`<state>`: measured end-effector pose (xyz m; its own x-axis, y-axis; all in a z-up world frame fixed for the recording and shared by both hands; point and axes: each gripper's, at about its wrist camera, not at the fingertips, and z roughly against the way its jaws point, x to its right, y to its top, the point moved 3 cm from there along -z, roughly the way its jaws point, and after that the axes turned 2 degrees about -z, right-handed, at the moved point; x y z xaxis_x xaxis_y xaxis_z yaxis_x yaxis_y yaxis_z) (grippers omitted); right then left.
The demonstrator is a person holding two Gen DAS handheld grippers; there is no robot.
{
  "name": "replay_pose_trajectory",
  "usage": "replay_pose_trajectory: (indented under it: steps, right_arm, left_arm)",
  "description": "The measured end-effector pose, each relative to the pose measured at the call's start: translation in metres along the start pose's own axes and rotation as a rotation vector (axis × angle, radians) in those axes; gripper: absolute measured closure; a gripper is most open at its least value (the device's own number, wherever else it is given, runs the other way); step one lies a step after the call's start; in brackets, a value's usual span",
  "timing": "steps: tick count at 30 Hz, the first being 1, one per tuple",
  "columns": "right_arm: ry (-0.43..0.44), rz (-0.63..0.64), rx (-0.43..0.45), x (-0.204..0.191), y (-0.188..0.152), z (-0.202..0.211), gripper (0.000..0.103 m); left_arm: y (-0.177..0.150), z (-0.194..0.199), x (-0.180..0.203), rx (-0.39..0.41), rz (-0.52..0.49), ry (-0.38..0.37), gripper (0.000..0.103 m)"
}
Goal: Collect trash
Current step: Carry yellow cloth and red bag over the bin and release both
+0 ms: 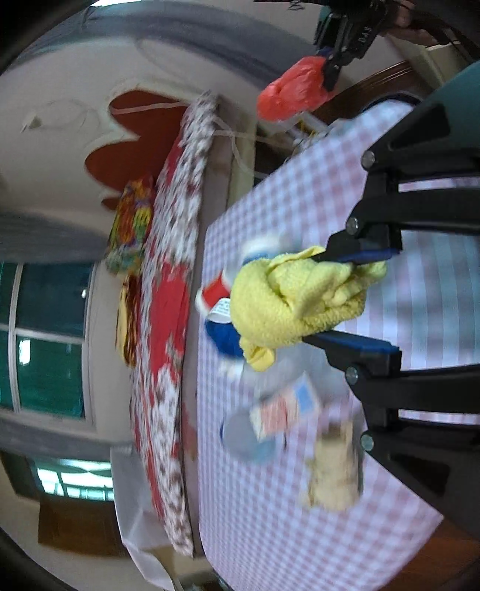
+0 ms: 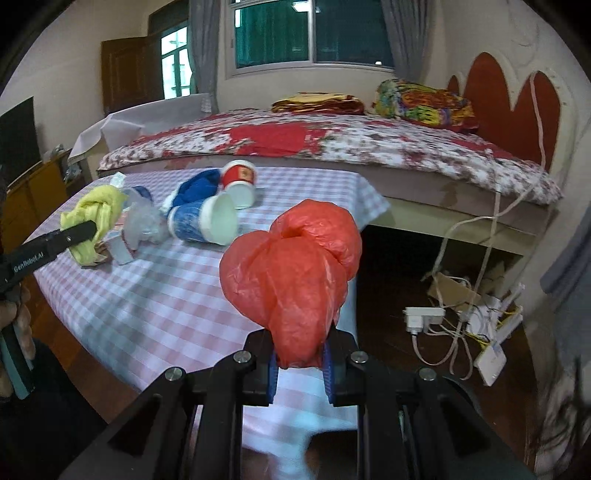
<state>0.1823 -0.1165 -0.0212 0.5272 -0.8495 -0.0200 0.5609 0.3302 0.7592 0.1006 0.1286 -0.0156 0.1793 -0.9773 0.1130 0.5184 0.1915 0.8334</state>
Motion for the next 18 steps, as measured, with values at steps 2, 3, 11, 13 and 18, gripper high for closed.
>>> replay_pose_trajectory:
  steps: [2, 3, 11, 13, 18]
  right_arm:
    - [-0.027, -0.006, 0.002, 0.016, -0.005, 0.007, 0.083]
    - [-0.043, -0.009, 0.002, 0.026, -0.009, 0.012, 0.083]
    - [-0.15, -0.048, -0.035, 0.1, -0.045, 0.033, 0.083]
    - [-0.169, -0.071, -0.046, 0.12, -0.057, 0.036, 0.083]
    - [-0.187, -0.145, -0.078, 0.157, -0.09, 0.038, 0.083]
  left_arm:
    - [0.0, -0.005, 0.022, -0.013, -0.028, -0.04, 0.069]
    - [-0.001, -0.008, 0.036, -0.023, -0.049, -0.064, 0.069]
    - [-0.013, -0.023, 0.121, -0.084, -0.166, -0.21, 0.069]
    - [-0.017, -0.026, 0.147, -0.102, -0.197, -0.257, 0.069]
    - [-0.031, -0.028, 0.206, -0.14, -0.279, -0.352, 0.069]
